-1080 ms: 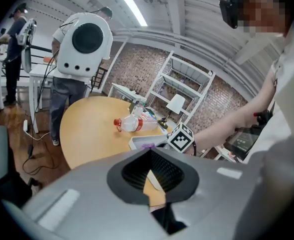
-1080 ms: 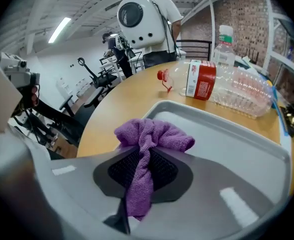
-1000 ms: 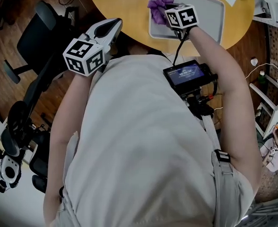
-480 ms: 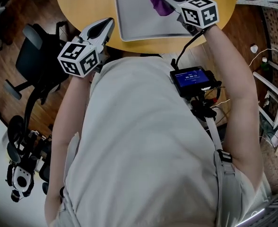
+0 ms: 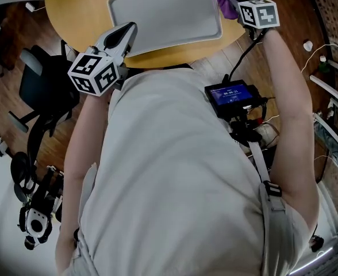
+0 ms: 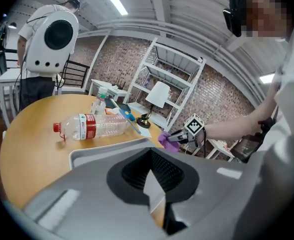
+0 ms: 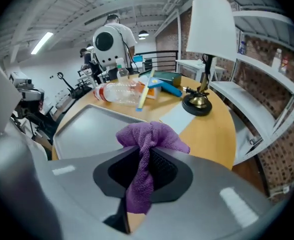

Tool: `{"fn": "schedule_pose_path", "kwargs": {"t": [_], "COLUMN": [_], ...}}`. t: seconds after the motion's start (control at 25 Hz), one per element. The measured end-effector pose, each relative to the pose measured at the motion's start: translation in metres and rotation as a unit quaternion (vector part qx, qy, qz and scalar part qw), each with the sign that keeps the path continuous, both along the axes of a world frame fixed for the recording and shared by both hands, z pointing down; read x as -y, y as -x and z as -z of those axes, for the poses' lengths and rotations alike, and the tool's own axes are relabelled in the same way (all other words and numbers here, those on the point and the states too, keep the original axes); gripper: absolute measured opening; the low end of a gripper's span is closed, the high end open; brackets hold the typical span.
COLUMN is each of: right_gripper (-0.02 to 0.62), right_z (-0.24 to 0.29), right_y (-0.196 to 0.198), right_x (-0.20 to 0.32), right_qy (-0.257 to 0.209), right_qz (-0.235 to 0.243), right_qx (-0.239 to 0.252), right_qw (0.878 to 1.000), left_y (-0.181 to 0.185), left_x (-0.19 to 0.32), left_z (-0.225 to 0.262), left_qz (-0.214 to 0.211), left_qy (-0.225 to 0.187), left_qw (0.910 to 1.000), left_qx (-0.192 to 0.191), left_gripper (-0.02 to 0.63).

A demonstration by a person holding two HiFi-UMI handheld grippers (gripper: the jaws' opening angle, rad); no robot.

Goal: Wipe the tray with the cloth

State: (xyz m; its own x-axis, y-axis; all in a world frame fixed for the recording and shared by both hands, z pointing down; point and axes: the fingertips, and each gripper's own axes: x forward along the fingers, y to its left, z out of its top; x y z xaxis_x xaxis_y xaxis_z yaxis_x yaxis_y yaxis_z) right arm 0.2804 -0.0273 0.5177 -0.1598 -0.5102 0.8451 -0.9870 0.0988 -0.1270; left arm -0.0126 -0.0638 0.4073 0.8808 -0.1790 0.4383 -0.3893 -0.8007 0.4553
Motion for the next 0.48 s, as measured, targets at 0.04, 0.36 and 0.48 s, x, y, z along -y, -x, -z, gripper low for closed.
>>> {"fn": "schedule_pose_path", "kwargs": {"t": [0.04,0.36,0.48], "right_gripper": [0.055,0.055,0.057], "right_z": [-0.008,-0.075,-0.093], "right_y": [-0.011,-0.099,-0.105], "right_x": [-0.005,-0.03,-0.03], "right_qy": [0.011,0.073,0.083], "right_qz": [-0.006,-0.023,-0.012], "right_qx": [-0.008,-0.047,-0.057], "right_qw": [1.0,0.996,0.995], "left_y": [-0.005,-0.062,-0.065], "left_x": [-0.004,-0.026,-0.023], "left_z": [0.0,-0.001,-0.003], "left_qz": [0.0,0.027,0.036], "left_qy": [0.0,0.001,0.001], "left_qw": [1.0,0.999,0.9984], "left_qx": [0.002,0.037,0.042], "left_gripper": [0.0,0.0,0.0]}}
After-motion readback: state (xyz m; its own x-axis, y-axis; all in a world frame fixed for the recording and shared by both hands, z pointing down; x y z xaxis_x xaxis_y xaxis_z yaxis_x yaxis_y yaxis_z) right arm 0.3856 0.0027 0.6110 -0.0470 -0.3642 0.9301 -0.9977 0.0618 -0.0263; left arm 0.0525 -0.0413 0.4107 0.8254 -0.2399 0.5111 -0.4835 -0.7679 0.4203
